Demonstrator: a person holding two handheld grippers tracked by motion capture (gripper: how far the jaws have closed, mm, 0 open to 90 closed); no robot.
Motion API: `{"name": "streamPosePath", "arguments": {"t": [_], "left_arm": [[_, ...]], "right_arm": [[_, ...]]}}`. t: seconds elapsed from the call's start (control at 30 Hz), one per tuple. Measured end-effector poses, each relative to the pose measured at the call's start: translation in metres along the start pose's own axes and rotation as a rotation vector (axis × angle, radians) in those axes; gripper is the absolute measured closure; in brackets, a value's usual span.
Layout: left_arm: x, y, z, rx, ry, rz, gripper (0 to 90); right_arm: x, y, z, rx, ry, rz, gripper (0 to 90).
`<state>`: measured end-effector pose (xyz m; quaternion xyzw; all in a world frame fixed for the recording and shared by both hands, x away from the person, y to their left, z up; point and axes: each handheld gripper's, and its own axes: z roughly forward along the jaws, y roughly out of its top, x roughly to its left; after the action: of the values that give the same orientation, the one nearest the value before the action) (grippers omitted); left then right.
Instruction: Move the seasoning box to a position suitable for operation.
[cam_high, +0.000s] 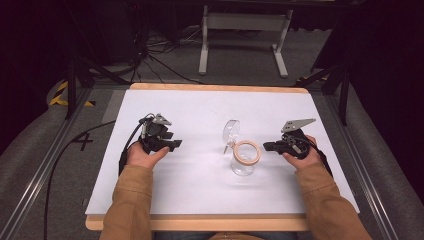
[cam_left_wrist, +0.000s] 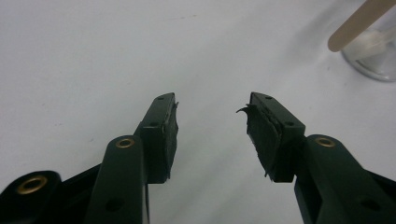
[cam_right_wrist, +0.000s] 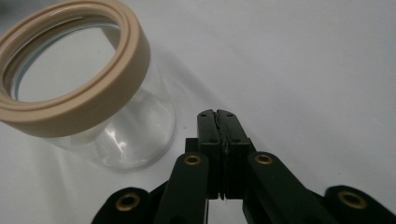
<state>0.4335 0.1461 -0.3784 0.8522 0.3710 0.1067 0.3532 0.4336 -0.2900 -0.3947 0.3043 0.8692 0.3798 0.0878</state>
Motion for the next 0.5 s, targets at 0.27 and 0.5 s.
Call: {"name": "streamPosePath", "arguments": {"t": [0.27,0.5], "left_arm": [[-0.016,0.01,-0.008,-0.008,-0.017,0.049,51.3],[-0.023,0.014,-0.01,0.0,-0.038,0.063,48.7]], "right_arm": [[0.007,0.001,0.012,0.026,0.048,-0.024,89.4],[0.014,0.001,0.021,0.057,0.069,-0.048,89.4]]}}
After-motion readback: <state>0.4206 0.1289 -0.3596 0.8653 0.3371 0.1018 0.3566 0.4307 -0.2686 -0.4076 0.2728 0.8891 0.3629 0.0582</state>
